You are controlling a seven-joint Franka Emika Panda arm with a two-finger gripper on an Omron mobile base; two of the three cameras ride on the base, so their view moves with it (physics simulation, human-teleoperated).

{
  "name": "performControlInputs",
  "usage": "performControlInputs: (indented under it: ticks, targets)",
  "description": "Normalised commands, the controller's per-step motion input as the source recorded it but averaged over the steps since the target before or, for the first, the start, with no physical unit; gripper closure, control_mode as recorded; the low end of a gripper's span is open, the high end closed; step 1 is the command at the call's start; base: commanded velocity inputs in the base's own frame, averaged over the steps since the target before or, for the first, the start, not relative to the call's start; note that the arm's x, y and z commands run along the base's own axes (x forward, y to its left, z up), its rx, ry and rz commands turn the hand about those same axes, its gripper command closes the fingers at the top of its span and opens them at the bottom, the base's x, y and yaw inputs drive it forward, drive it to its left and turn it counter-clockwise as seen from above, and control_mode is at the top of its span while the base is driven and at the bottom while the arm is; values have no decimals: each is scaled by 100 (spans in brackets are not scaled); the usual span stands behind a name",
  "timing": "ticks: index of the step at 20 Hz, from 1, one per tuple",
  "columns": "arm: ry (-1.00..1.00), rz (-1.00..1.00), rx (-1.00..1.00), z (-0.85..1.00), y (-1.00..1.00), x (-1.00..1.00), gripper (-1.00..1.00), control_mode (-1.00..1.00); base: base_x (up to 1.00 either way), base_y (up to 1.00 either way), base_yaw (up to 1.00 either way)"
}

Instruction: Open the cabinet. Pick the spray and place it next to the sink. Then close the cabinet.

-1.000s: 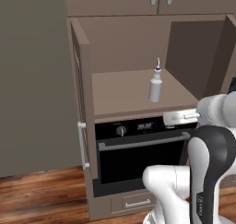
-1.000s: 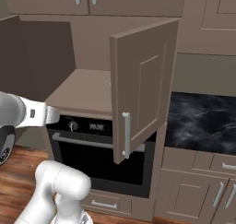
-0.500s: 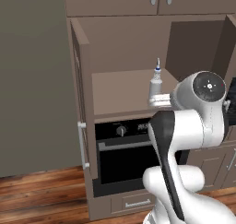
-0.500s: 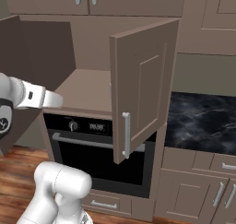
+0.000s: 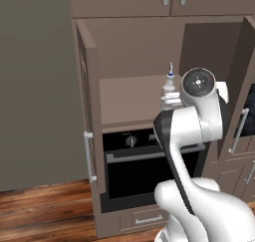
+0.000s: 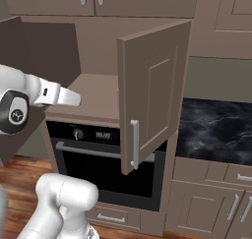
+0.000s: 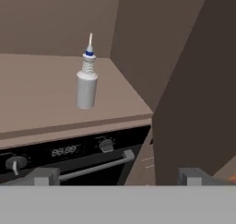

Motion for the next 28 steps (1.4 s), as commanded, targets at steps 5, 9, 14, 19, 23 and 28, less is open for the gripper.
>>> performControlInputs:
  ticks: [5,9,14,19,23,28]
  targets:
    - [17,-6,-14,0,-48,1,-100,-100,0,0,0]
    - [7,0,-4,0,-3,2,-100,-100,0,0,0]
    - [8,0,-3,0,0,1,-100,-100,0,0,0]
    - [10,-1,-6,-7,-13,7,-100,-100,0,0,0]
    - [12,-1,-7,-11,-8,7,-100,-100,0,0,0]
    - [4,0,-1,-19,0,25,-100,-100,0,0,0]
